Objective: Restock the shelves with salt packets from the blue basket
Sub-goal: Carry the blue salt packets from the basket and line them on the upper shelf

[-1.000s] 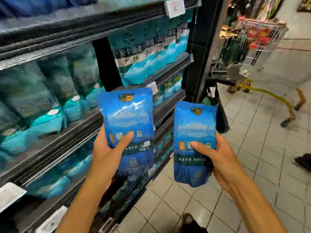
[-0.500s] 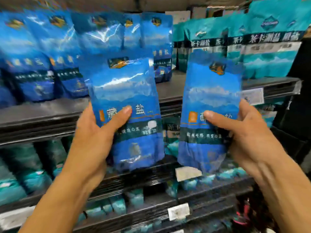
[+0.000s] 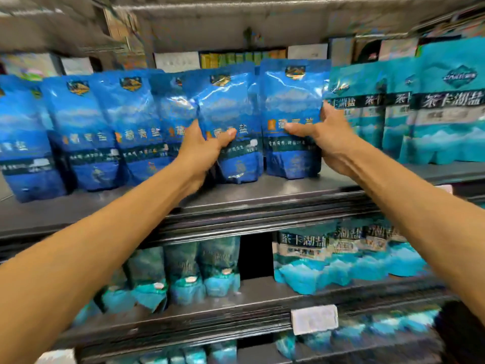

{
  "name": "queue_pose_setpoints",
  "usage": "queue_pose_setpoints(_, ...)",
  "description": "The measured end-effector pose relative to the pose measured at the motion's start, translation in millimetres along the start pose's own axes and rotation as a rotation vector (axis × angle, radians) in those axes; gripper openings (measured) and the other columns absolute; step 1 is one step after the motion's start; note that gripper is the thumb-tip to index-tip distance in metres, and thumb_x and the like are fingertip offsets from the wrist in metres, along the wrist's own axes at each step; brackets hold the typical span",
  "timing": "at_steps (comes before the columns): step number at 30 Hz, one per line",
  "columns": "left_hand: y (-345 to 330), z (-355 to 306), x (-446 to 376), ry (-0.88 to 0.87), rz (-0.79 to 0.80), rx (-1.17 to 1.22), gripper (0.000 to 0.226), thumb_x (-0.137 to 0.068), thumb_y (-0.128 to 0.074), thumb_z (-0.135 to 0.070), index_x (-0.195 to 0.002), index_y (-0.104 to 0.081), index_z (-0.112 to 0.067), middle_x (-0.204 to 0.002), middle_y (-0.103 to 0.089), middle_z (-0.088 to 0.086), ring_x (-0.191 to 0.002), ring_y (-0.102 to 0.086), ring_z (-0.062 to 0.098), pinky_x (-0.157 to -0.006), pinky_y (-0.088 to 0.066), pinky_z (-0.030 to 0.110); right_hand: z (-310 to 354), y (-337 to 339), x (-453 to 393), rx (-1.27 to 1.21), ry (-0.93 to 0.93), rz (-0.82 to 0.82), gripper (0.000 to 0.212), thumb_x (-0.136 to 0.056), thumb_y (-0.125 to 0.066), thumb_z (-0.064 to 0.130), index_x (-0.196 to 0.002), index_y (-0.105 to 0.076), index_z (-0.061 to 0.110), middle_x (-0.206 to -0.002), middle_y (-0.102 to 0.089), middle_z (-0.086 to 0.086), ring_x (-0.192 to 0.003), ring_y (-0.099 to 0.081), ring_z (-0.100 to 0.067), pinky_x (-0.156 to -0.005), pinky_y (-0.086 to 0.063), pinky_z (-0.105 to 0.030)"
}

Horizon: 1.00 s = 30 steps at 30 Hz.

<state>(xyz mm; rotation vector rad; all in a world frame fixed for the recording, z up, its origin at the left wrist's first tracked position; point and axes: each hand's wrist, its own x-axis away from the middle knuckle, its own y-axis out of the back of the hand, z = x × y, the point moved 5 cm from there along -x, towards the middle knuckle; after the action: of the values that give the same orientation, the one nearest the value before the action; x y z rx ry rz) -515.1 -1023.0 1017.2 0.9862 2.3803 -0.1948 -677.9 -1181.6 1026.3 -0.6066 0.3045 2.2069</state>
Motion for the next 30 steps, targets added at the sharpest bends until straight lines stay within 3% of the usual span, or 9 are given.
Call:
queue_pose_setpoints(4, 18, 5, -1, -0.037, 0.15, -0.391, 0.03, -0.085, -0.081, -0.014, -0.113, -0.071, -0.011, -0.09, -0.079, -0.011, -0.08, -0.073, 0.005, -0.077, -0.06, 0.027, -19, 13, -1, 0.191, -0.089, 0.128, 0.05, -0.08, -0.078, -0.005, -0.127, -0.062, 0.002, -0.118, -0.073, -0.011, -0.107, -0.071, -0.024, -0.096, -0.056, -0.036)
queue_pose_setpoints(8, 26, 3, 2, -0.031, 0.16, -0.935, 0.05, -0.074, -0.082, -0.055, -0.095, -0.075, -0.01, -0.074, -0.077, 0.006, -0.066, -0.073, 0.017, -0.08, -0.06, 0.044, -22, 21, 2, 0.28, -0.113, 0.187, 0.05, -0.081, -0.081, 0.01, -0.127, -0.063, 0.016, -0.112, -0.076, 0.003, -0.102, -0.073, -0.015, -0.078, -0.059, -0.028)
queue_pose_setpoints(12, 21, 0, -3, -0.003, 0.162, -1.003, 0.06, -0.072, -0.08, -0.058, -0.078, -0.072, 0.001, -0.06, -0.073, 0.009, -0.05, -0.07, 0.017, -0.07, -0.061, 0.039, -26, 21, -3, 0.254, -0.095, 0.195, 0.052, -0.082, -0.079, 0.003, -0.128, -0.061, 0.019, -0.109, -0.076, 0.003, -0.092, -0.074, -0.007, -0.068, -0.057, -0.018)
queue_pose_setpoints(16, 15, -1, -11, -0.048, 0.169, -1.065, 0.058, -0.075, -0.079, -0.058, -0.059, -0.067, -0.004, -0.05, -0.069, 0.002, -0.035, -0.062, 0.011, -0.056, -0.053, 0.027, -33, 17, -14, 0.233, -0.081, 0.221, 0.051, -0.082, -0.077, -0.004, -0.126, -0.061, 0.018, -0.1, -0.077, 0.008, -0.089, -0.074, -0.004, -0.067, -0.057, -0.018)
queue_pose_setpoints(23, 8, -5, -19, -0.082, 0.2, -1.26, 0.064, -0.082, -0.067, -0.069, -0.054, -0.058, -0.011, -0.039, -0.062, -0.005, -0.032, -0.055, 0.0, -0.069, -0.062, 0.037, -40, 11, -30, 0.297, -0.048, 0.261, 0.047, -0.083, -0.078, 0.003, -0.116, -0.062, 0.032, -0.093, -0.077, 0.019, -0.089, -0.073, 0.0, -0.064, -0.054, -0.012)
queue_pose_setpoints(25, 7, -5, -19, -0.057, 0.205, -1.298, 0.067, -0.083, -0.063, -0.071, -0.053, -0.06, -0.011, -0.039, -0.062, -0.005, -0.037, -0.059, 0.002, -0.071, -0.062, 0.037, -38, 10, -31, 0.343, -0.041, 0.256, 0.046, -0.083, -0.08, 0.009, -0.117, -0.061, 0.035, -0.099, -0.078, 0.013, -0.094, -0.073, -0.017, -0.064, -0.056, -0.021)
queue_pose_setpoints(27, 6, -6, -17, -0.048, 0.197, -1.319, 0.068, -0.083, -0.061, -0.073, -0.054, -0.061, -0.011, -0.04, -0.062, -0.006, -0.044, -0.063, 0.006, -0.073, -0.061, 0.037, -39, 9, -30, 0.403, -0.052, 0.25, 0.048, -0.084, -0.081, 0.018, -0.123, -0.059, 0.034, -0.111, -0.076, 0.0, -0.107, -0.068, -0.036, -0.067, -0.058, -0.045)
queue_pose_setpoints(28, 5, -7, -17, -0.05, 0.191, -1.329, 0.068, -0.084, -0.06, -0.073, -0.054, -0.062, -0.012, -0.039, -0.061, -0.006, -0.046, -0.063, 0.007, -0.074, -0.06, 0.037, -40, 9, -30, 0.427, -0.062, 0.247, 0.048, -0.084, -0.081, 0.022, -0.124, -0.058, 0.033, -0.114, -0.074, -0.003, -0.111, -0.065, -0.038, -0.071, -0.058, -0.055)
queue_pose_setpoints(30, 4, -7, -15, -0.059, 0.176, -1.357, 0.07, -0.085, -0.057, -0.074, -0.053, -0.063, -0.012, -0.038, -0.06, -0.008, -0.046, -0.063, 0.007, -0.072, -0.057, 0.034, -40, 11, -28, 0.454, -0.081, 0.245, 0.046, -0.084, -0.08, 0.029, -0.123, -0.057, 0.034, -0.115, -0.073, -0.001, -0.111, -0.066, -0.035, -0.073, -0.059, -0.057)
